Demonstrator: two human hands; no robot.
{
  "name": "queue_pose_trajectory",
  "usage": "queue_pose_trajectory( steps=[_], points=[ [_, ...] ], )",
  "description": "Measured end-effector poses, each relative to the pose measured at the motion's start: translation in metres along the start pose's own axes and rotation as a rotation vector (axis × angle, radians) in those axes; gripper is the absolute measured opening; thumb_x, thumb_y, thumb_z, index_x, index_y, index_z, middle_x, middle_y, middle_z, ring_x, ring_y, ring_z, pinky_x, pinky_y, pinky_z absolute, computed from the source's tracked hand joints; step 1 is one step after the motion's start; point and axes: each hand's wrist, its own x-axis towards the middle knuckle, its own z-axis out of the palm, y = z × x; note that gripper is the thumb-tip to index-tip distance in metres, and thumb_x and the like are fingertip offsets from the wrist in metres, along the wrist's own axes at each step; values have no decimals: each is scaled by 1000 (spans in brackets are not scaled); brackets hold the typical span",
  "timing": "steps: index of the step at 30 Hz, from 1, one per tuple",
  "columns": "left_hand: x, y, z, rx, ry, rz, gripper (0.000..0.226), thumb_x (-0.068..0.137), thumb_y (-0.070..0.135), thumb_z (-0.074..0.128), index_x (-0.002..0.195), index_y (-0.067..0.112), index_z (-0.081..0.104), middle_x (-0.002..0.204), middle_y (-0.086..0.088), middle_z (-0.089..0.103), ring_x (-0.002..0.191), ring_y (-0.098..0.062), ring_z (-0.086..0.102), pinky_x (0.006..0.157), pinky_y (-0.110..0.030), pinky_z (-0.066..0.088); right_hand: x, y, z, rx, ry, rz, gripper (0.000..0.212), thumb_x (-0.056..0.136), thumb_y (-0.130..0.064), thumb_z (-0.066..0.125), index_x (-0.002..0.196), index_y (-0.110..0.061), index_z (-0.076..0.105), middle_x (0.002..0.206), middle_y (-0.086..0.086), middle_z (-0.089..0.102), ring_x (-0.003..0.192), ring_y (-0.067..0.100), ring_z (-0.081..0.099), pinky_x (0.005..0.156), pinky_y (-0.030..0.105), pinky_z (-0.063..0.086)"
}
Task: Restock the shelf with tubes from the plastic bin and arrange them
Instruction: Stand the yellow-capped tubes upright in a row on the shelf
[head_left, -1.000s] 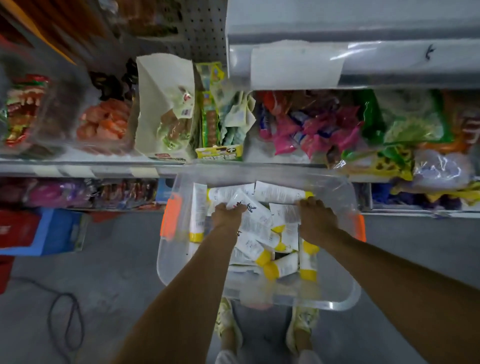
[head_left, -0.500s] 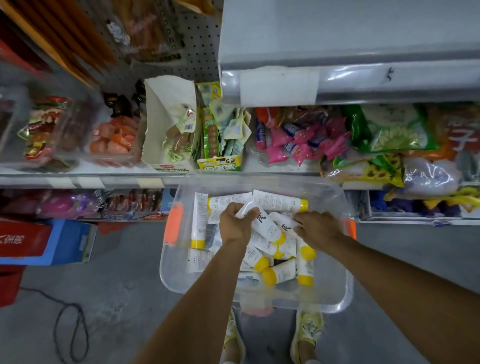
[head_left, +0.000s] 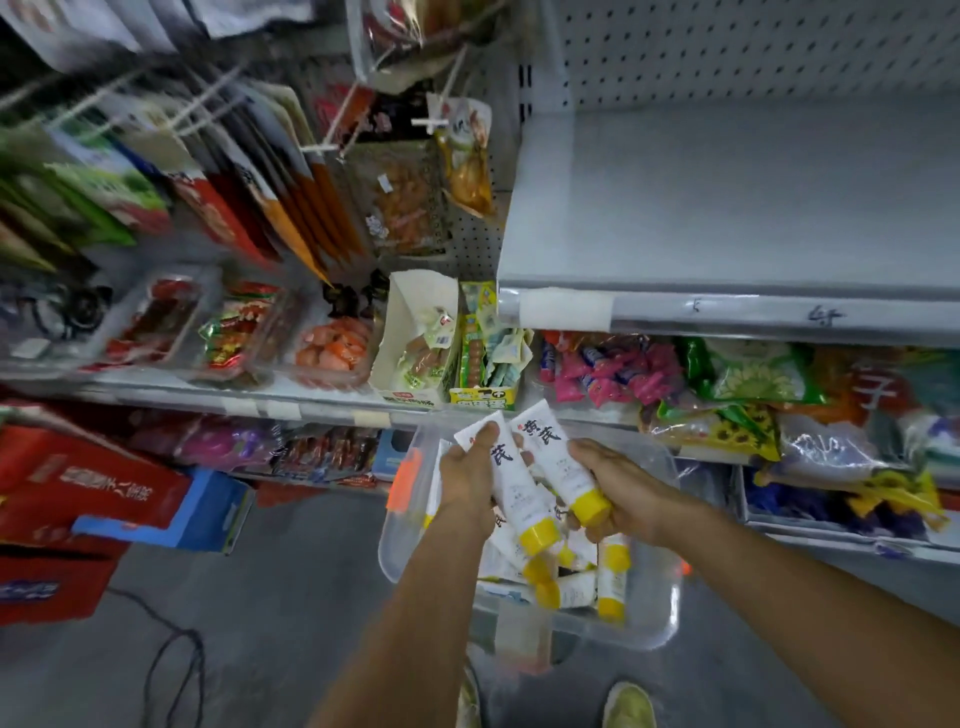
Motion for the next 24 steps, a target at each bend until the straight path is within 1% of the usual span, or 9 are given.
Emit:
queue_pose_trajectory(
  steps=[2,5,7,9,11,14,18,21,24],
  points=[
    [-20,15,4,-8,-16,59,29,94,22,60,101,-5,67,82,-15,71,53,-18,68,46,-26,53,-19,-21,1,-42,12,-60,34,100,-44,41,122,-21,52,76,7,60,46,24,56,38,20,38],
    [-51,36,11,-62,-52,115,28,94,24,60,100,-3,69,81,-13,73,59,-22,67,62,-34,57,-53,-54,0,-16,-9,-112,35,99,-42,44,109,-12,57,62,11,56,38,20,48,34,14,28],
    [-74,55,15,-108,-61,166,19,94,15,58,95,-3,65,75,-13,70,55,-20,66,63,-35,58,-74,-73,-1,7,-47,-157,30,97,-37,47,107,-11,58,61,11,56,38,19,48,37,15,27],
    [-98,75,20,-120,-103,230,16,94,8,53,102,-3,62,74,-13,66,48,-16,63,48,-27,55,-92,-91,-2,-1,-87,-219,28,92,-27,51,112,-7,56,65,13,56,42,20,49,38,17,28],
    [-119,93,25,-69,-118,319,13,94,7,51,102,1,60,75,-13,64,50,-17,63,45,-25,51,-112,-106,-1,-66,-100,-279,41,80,-21,53,117,-4,52,75,17,58,52,24,52,39,19,33],
    [-143,118,31,-1,-141,441,13,94,8,52,103,5,61,82,-16,66,62,-24,61,56,-31,51,-140,-124,0,-131,-75,-377,35,85,-9,50,120,-12,51,93,19,59,71,28,57,47,26,40],
    [-173,148,39,-27,-216,581,13,95,7,52,106,9,59,85,-11,66,73,-25,62,71,-41,53,-175,-152,1,-115,-99,-525,36,88,1,51,120,-17,49,102,18,57,82,32,53,57,37,42],
    [-189,172,42,-47,-226,638,11,95,9,55,105,10,57,87,-13,63,75,-27,61,72,-42,52,-205,-183,2,-145,-137,-666,37,90,3,54,121,-19,50,103,10,64,87,28,58,63,38,48],
    [-205,200,47,-58,-242,705,10,94,12,57,104,10,57,91,-15,62,79,-28,61,74,-43,52,-232,-220,4,-214,-74,-815,31,90,0,59,118,-11,56,102,6,68,87,22,62,73,42,56]
  ],
)
